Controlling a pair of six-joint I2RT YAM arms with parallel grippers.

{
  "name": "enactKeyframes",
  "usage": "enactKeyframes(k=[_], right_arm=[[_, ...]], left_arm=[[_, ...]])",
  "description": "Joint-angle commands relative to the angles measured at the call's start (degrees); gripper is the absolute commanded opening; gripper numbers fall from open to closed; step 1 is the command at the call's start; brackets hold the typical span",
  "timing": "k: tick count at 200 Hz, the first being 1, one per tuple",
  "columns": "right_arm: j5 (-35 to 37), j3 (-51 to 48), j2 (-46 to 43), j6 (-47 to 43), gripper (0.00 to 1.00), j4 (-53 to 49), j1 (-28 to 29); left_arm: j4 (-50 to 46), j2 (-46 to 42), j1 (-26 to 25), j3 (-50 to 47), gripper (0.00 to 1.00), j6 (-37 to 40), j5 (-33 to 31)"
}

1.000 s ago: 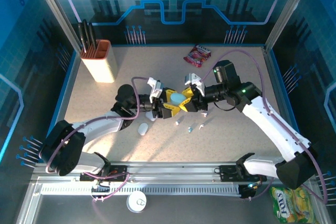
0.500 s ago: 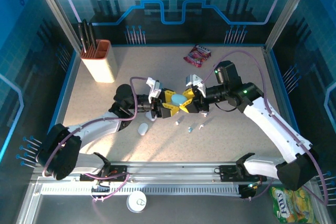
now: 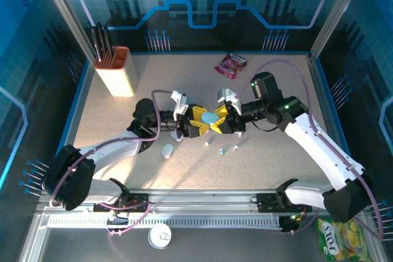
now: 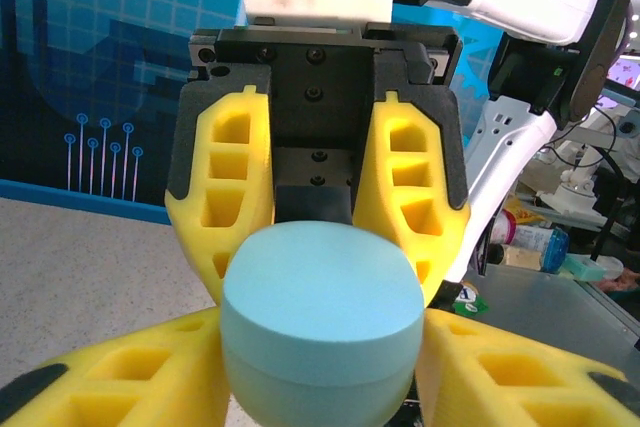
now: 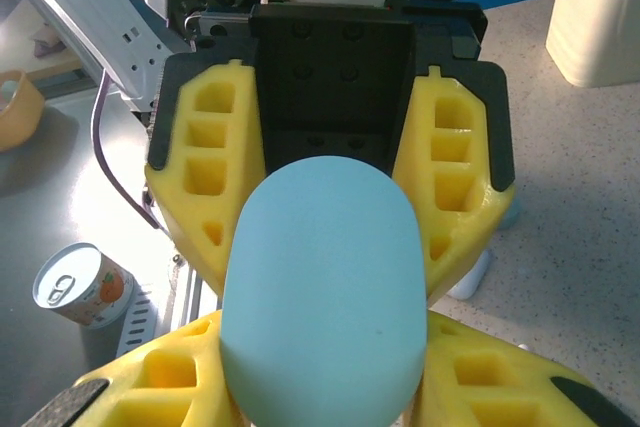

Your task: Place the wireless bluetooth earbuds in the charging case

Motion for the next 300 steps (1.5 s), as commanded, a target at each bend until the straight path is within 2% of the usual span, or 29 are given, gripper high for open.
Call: enactKeyframes(k=[1, 25, 44, 68, 84, 112, 192, 223, 300], right_arm=[[-0.71, -0.16, 0.70, -0.37, 0.21, -1.56, -0.76], [-0.55, -0.32, 0.69, 0.35, 0.21, -0.66, -0.81], [-0.90, -0.59, 0.64, 1.10, 0.21, 0.37, -0.74], [-0.74, -0.46, 0.53, 1.38, 0.22, 0.59, -0.76], [-0.17, -0.61, 0.24, 2.02, 0.24, 1.27, -0.74], [0.97, -1.53, -0.97, 3.90, 0.49, 3.79, -1.35], [2.39, -3.75, -2.60, 8.13, 0.73, 9.93, -3.13], [1.46, -4.28, -3.38, 8.94, 0.77, 11.30, -3.64], [2.12, -6.12, -4.50, 12.77, 0.78, 16.49, -4.69]], left_arm=[[3.39, -0.95, -0.26, 0.87, 0.47, 1.05, 2.55], [3.22, -0.92, -0.39, 0.87, 0.47, 1.06, 2.67], [3.02, -0.79, -0.48, 0.78, 0.52, 1.24, 2.58], [2.79, -0.86, -0.59, 0.80, 0.42, 1.54, 2.85], [2.94, -1.02, -0.59, 0.69, 0.40, 1.74, 2.80], [3.02, -1.36, -0.57, 0.43, 0.39, 2.16, 2.46], [2.57, -2.18, -0.48, -0.71, 0.39, 3.67, 1.97], [2.12, -1.84, -0.44, -0.79, 0.39, 4.28, 1.77], [1.04, -2.00, -0.35, -0.80, 0.40, 5.06, 2.17]])
